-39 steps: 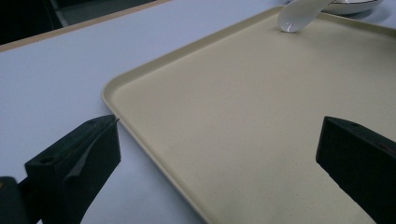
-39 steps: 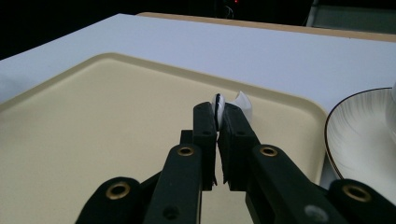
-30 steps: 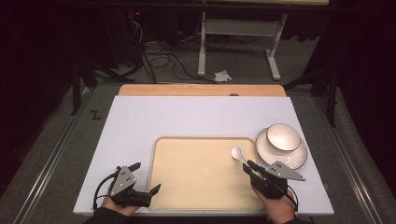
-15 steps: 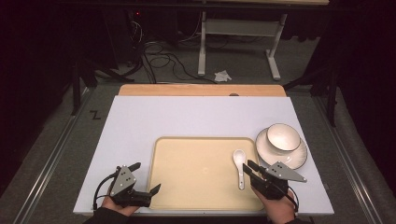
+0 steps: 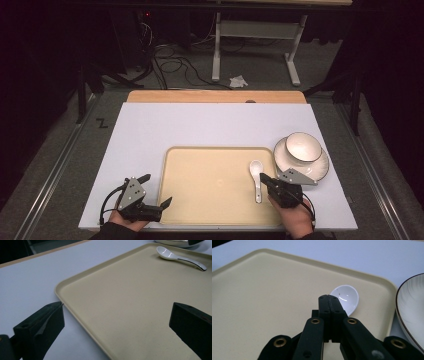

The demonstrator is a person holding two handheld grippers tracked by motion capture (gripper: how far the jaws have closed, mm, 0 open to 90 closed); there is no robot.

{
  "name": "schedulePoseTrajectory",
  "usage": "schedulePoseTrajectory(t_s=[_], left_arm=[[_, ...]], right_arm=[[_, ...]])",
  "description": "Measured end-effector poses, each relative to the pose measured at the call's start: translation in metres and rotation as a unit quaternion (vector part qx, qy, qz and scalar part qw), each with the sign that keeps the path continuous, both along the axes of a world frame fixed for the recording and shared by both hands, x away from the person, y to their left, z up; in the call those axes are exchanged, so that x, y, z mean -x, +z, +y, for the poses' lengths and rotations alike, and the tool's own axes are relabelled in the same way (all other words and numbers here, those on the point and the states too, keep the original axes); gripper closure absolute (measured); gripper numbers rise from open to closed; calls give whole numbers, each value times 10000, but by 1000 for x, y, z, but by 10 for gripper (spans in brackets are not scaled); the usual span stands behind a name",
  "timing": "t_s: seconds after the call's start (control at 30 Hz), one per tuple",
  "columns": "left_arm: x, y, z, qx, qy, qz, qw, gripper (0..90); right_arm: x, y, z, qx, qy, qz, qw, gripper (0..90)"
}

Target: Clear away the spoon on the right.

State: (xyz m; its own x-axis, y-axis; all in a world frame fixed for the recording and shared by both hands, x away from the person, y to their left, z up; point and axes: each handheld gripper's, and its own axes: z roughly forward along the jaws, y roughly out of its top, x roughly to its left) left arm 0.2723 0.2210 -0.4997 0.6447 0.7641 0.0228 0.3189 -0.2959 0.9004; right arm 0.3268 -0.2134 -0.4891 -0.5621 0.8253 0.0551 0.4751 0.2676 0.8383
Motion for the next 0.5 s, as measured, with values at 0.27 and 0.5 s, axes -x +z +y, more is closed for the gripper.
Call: schedulePoseTrajectory(t_s=[0.27,0.5], left_arm=[[0,0,-1,-16,-19,7,10000,5],[0,0,1,5,-8,7,10000,5]], right_arm=[[-18,-12,23,781,294,410,9957,900],[-25,-13,28,1026,187,452,9935,900]])
